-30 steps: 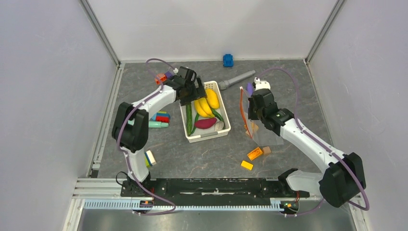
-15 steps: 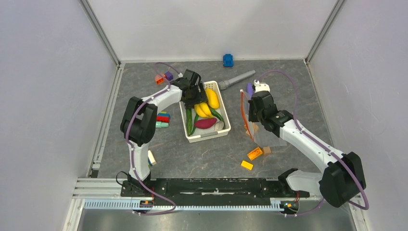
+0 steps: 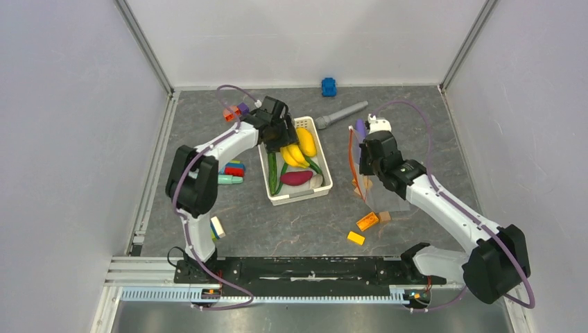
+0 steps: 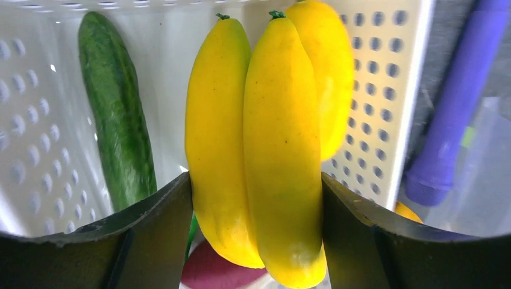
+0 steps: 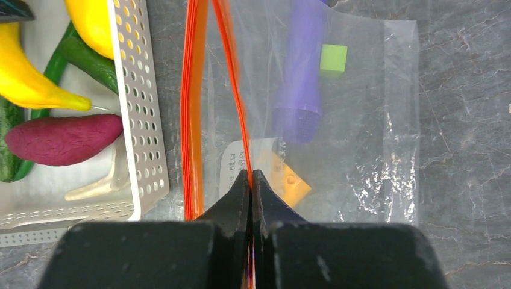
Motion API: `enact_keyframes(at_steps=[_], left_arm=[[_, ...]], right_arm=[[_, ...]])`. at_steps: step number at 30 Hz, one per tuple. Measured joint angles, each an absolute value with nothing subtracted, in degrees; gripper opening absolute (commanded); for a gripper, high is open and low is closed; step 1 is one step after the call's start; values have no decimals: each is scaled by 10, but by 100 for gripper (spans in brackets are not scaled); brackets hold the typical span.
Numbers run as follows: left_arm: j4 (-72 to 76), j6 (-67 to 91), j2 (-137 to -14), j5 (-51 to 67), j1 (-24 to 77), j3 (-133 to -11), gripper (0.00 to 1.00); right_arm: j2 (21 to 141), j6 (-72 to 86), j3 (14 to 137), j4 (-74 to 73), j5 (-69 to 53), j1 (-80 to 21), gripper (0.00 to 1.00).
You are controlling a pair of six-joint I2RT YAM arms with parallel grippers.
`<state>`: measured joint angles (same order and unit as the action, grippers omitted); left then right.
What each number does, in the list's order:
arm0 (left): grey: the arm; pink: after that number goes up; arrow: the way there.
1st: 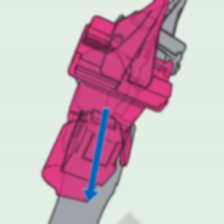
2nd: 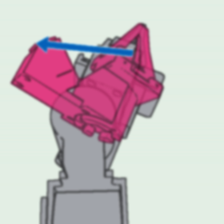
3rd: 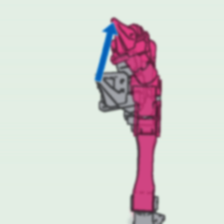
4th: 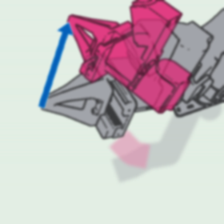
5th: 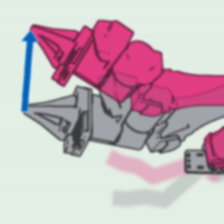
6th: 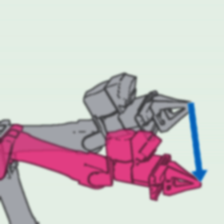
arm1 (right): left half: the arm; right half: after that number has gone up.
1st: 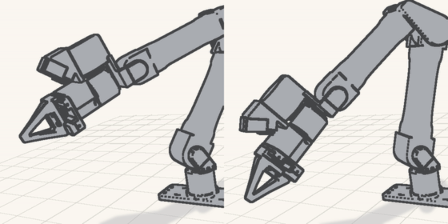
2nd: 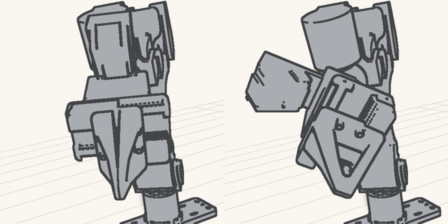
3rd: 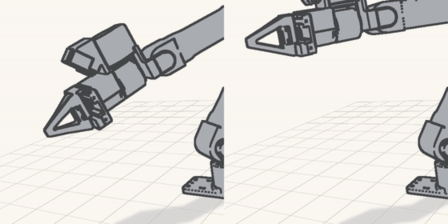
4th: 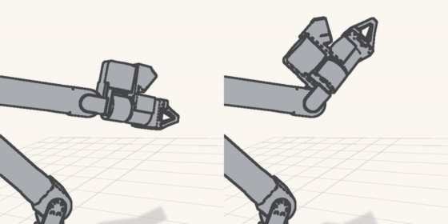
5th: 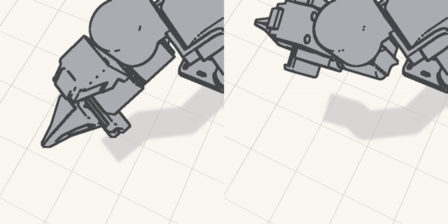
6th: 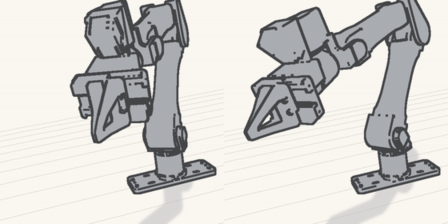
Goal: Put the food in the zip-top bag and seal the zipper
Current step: Pick up the fake fruit from the bin, then place the fake fruit in the zipper food storage bag.
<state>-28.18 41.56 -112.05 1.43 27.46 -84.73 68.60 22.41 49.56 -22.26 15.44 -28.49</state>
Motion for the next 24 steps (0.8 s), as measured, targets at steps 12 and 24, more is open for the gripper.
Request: enact_keyframes(at_steps=[12, 24], left_arm=[[-126, 381, -812, 21, 336, -682, 14], [89, 352, -781, -84, 493, -651, 10]], right_arm=[[654, 229, 509, -224, 126, -285, 0], [620, 262, 512, -234, 86, -287, 0]])
